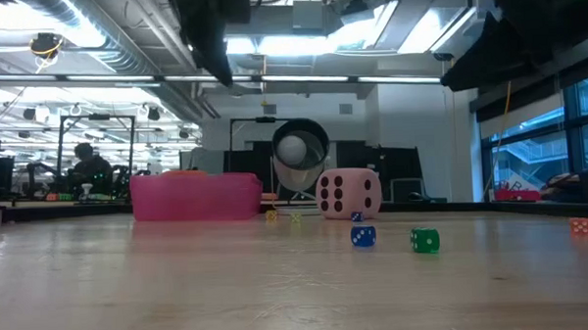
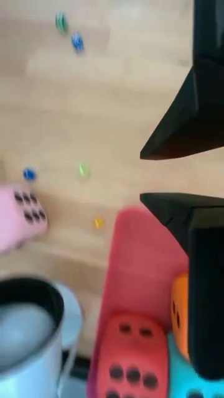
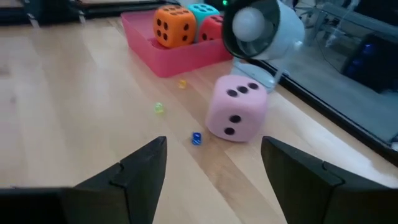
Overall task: Pick & Place Dice
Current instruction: Put the small yellow dice into the red bin
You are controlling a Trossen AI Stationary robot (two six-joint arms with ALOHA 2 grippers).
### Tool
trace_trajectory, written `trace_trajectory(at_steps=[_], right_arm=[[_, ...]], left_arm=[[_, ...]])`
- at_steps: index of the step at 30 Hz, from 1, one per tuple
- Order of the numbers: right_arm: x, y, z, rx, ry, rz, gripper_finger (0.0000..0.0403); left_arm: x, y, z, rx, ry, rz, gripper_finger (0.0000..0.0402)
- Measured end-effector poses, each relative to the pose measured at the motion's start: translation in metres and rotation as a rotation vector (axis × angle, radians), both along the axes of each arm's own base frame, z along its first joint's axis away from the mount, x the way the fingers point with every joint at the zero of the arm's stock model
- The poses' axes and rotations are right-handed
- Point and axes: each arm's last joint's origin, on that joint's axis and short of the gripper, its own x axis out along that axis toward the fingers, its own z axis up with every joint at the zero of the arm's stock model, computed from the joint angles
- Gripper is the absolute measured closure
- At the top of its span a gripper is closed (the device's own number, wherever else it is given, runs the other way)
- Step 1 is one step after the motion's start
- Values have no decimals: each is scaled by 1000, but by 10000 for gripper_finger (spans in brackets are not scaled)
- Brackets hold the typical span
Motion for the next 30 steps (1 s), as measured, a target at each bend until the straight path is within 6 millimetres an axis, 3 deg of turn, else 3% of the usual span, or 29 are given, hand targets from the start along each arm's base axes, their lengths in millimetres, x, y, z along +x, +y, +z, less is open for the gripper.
trace_trajectory(at_steps=[6, 14, 21, 30], right_arm=[[7, 6, 5, 52, -11, 98, 142], [10, 10, 7, 110, -29, 146, 142], [13, 12, 10, 133, -74, 150, 142], [23, 20, -6, 126, -28, 166, 142]], left_arm=[[15, -42, -6, -4, -4, -40, 264], [21, -86, -58, 83, 45, -86, 230], [26, -97, -97, 169, -51, -102, 228], [37, -86, -105, 236, -150, -132, 228]])
